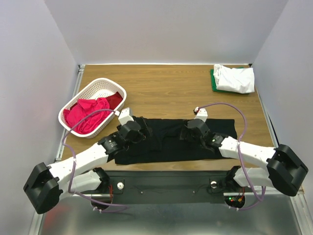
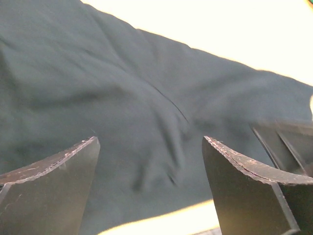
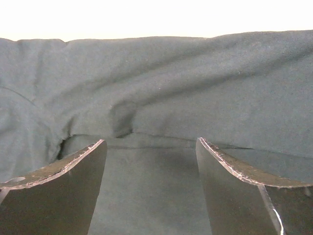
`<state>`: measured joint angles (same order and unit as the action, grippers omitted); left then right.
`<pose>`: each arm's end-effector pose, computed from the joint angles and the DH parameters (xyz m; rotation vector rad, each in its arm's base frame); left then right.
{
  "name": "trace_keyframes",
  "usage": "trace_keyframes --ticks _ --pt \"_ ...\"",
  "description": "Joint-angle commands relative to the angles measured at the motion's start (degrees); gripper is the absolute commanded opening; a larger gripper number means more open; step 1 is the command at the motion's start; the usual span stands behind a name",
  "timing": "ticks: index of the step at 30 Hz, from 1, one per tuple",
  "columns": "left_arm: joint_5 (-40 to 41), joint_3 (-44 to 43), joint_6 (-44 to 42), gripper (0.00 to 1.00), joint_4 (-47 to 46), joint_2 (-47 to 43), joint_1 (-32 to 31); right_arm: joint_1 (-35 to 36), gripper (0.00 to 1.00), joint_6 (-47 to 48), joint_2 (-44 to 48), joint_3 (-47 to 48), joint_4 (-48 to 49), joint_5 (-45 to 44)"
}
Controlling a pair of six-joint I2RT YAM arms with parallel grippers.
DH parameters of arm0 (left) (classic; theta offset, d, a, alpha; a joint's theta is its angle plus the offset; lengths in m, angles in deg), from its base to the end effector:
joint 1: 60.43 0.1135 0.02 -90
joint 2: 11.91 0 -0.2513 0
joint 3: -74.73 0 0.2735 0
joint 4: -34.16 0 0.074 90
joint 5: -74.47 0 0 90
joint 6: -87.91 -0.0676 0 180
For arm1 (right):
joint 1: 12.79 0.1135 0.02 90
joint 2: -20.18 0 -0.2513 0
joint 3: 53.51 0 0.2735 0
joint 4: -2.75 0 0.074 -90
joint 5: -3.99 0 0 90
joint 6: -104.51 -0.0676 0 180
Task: Fold and stack the t-shirts
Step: Fold the tshirt
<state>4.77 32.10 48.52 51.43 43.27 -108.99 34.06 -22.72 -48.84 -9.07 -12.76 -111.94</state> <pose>0.1914 -0.1814 0.1920 -0.2577 2.1149 -0.6890 0.2143 0.1854 0.1476 0.0502 2.2049 0.3084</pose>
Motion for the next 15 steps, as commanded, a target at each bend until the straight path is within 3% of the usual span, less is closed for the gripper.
trace_keyframes --ticks 1,15 --pt "4.84 -4.4 -7.17 0.98 -2.39 3.34 3.54 -0.27 0.79 3.39 -2.08 4.43 -0.07 1.48" --pt "2.74 -6.7 -13.34 0.99 -12.95 14.95 12.34 -0.09 0.78 7.0 -11.75 11.12 5.73 12.04"
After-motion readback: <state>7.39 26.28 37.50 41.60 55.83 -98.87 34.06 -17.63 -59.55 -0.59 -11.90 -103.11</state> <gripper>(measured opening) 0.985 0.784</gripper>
